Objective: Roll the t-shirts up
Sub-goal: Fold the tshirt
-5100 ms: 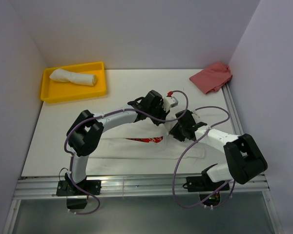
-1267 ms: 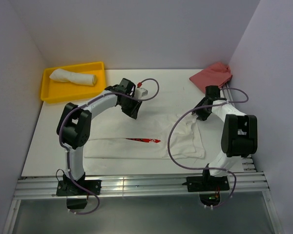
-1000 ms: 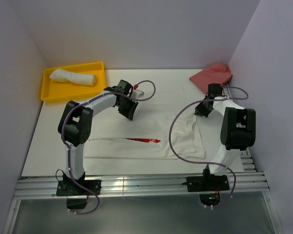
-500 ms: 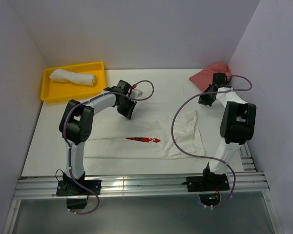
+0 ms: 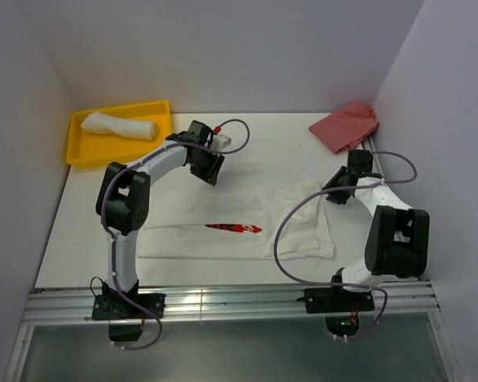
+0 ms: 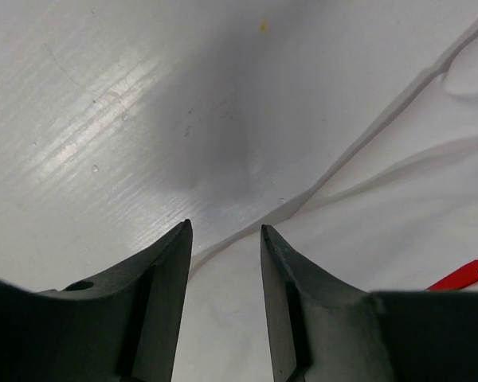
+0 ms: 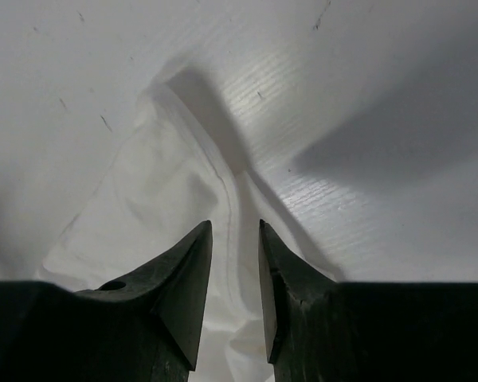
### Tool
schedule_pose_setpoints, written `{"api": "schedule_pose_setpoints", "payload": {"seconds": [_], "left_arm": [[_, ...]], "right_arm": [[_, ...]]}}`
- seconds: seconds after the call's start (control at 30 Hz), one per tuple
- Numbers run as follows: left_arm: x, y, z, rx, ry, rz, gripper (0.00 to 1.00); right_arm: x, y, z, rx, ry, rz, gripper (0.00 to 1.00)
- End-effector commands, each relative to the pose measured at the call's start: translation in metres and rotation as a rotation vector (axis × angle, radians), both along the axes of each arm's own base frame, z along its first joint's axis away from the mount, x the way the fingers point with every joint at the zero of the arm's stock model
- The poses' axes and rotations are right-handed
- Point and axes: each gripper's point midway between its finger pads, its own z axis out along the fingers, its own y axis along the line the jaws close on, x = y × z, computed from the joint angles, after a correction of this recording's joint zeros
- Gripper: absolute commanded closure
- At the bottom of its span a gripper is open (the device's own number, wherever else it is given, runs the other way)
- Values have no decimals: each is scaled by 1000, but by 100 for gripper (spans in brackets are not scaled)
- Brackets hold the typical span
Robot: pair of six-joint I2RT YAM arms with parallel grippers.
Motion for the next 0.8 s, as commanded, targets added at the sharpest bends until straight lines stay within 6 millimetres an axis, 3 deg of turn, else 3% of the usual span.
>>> {"api": "schedule_pose_setpoints", "payload": {"seconds": [0.0, 0.17, 0.3, 0.77], "left_arm": [[-5, -4, 28, -41, -9, -10, 54], [-13, 1, 47, -40, -29, -22, 53], [-23, 8, 58, -36, -46, -35, 52], [-50, 64, 49, -1, -5, -2, 51]], "right_arm": [[-2, 11, -5, 27, -42, 18, 62], [-15, 26, -21, 61, -30, 31, 60], [-14, 29, -23, 66, -44, 31, 59], [-7, 30, -20, 78, -71, 22, 61]]}}
